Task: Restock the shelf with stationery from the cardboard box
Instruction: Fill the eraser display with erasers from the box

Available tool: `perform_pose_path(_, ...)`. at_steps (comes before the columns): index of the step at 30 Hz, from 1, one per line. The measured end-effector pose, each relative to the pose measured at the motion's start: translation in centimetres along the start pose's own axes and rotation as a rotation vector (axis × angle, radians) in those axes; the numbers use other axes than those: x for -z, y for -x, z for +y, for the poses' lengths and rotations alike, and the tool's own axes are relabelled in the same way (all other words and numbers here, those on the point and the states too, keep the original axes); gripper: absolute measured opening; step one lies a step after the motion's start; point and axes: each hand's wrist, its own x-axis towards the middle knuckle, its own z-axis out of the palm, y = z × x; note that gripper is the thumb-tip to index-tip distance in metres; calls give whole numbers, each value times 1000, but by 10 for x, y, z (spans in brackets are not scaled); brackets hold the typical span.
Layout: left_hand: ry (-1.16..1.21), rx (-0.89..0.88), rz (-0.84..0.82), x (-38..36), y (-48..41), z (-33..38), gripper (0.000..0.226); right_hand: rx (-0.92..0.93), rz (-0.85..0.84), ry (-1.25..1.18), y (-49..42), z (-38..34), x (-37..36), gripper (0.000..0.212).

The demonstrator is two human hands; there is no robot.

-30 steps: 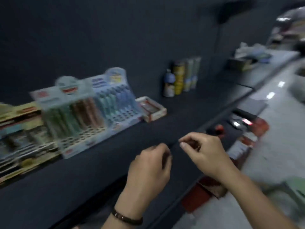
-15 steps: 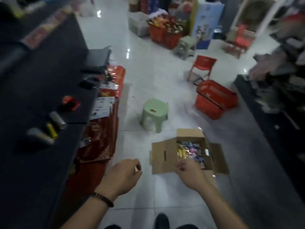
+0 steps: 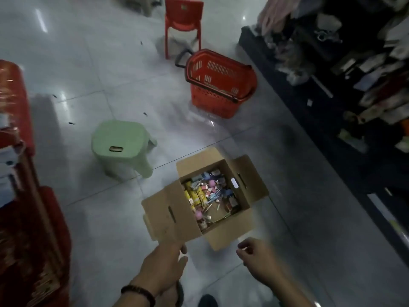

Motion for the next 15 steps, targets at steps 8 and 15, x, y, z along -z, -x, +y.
perform_pose_path(8,32,48,33,-10,-249,-19,16,-114,-43,-274,-253,-18,-55,9)
perform_pose_path(15,48,174,233,-90,-426,-66,52,-172,-91,-468,-524,-37,-146,19)
